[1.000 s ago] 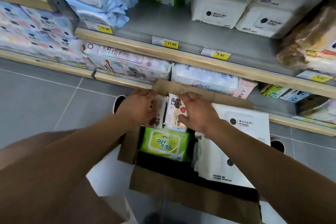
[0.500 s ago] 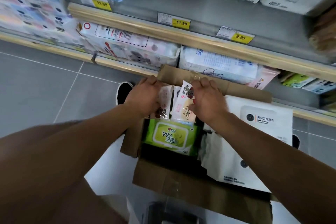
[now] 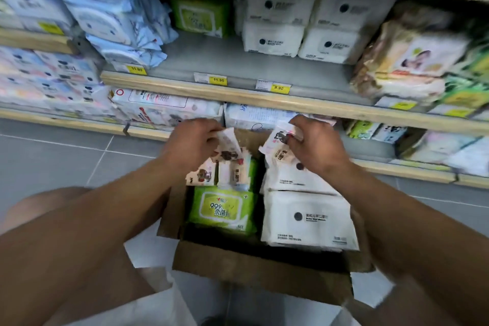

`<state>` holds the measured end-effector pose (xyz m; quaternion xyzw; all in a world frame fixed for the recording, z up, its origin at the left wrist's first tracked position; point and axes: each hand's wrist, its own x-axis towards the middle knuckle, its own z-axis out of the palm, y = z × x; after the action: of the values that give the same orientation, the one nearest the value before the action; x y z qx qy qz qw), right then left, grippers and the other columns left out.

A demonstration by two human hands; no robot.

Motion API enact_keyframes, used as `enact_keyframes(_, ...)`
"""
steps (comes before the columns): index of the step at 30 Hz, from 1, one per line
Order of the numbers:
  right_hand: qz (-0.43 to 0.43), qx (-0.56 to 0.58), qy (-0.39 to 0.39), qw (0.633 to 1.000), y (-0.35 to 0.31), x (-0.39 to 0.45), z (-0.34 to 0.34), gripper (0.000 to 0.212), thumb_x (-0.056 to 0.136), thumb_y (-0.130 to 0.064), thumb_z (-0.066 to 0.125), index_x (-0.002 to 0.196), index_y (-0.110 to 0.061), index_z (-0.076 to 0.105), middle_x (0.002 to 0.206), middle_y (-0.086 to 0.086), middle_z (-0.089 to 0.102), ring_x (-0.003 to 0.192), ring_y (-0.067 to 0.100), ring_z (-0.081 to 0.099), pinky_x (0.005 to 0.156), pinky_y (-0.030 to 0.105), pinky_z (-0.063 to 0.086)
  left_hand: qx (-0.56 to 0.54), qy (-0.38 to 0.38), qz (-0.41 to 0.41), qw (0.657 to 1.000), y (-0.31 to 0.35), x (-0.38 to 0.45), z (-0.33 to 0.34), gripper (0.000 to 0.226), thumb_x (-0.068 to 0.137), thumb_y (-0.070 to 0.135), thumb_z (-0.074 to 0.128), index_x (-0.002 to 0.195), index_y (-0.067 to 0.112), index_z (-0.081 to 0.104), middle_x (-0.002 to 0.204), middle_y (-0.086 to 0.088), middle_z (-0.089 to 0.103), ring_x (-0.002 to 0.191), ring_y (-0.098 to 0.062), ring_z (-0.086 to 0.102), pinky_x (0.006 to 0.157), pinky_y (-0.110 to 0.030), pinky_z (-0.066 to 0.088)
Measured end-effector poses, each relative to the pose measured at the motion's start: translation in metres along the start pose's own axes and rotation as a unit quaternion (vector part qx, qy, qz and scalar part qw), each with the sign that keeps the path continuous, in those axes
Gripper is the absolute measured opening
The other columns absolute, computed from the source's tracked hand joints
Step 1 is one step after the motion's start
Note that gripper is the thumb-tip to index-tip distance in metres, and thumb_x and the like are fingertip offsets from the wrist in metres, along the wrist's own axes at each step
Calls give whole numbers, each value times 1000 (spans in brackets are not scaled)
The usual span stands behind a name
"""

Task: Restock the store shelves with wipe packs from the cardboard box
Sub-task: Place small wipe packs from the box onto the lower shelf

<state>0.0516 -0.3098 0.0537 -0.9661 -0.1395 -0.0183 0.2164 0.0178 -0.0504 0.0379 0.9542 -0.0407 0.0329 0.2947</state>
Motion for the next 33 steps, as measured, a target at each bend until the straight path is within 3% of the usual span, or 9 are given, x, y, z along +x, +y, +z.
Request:
enact_keyframes(4,27,-4,45,999,39,-16,-46,24,83,-25,66,106,-19,62,101,9,70,96,35,63,77,40,53,28,37,39,998,60,16,8,23,78,7,65,100,15,69,92,-5,72,85,-26,65,73,-33,50)
enact_keyframes(10,78,-47,70,993,113,-46,-89,17,78,-19,63,95,-18,61,88,12,70,84,37,62,67,40,53,3,24,89,996,139,47,46,21,79,8,66,98,15,68,90,-2,73,84,-23,67,74,-30,51)
enact_keyframes(15,123,-62,78,987,181,-61,-104,18,77,-15,59,93,-21,60,96,10,69,89,36,63,69,39,53,11,6,121,993,186,71,93,22,78,10,67,99,18,69,93,2,72,86,-18,64,69,-20,36)
enact_keyframes(22,157,-83,110,978,270,-64,-94,25,79,-12,59,103,-17,64,102,9,67,92,36,62,68,39,53,-11,-33,162,986,223,103,159,22,77,7,68,97,18,69,93,0,73,83,-18,65,67,-23,41)
enact_keyframes(25,160,-91,115,976,303,-57,-80,26,80,-12,60,105,-15,65,101,10,66,90,36,62,67,40,54,-29,-51,161,985,230,118,189,22,77,7,68,97,16,68,97,-1,73,87,-21,66,75,-33,51)
enact_keyframes(29,130,-101,147,975,340,-41,-55,20,74,-6,67,94,-8,65,88,15,64,80,39,61,62,40,52,-9,-69,158,985,234,137,228,20,78,11,72,97,16,68,96,-2,72,88,-22,65,74,-29,47)
enact_keyframes(33,125,-162,175,963,369,-21,-27,16,68,-6,71,83,-10,65,78,10,66,80,36,56,68,37,41,9,-87,142,986,229,156,259,17,77,14,72,92,21,68,89,-1,72,83,-23,64,72,-33,47)
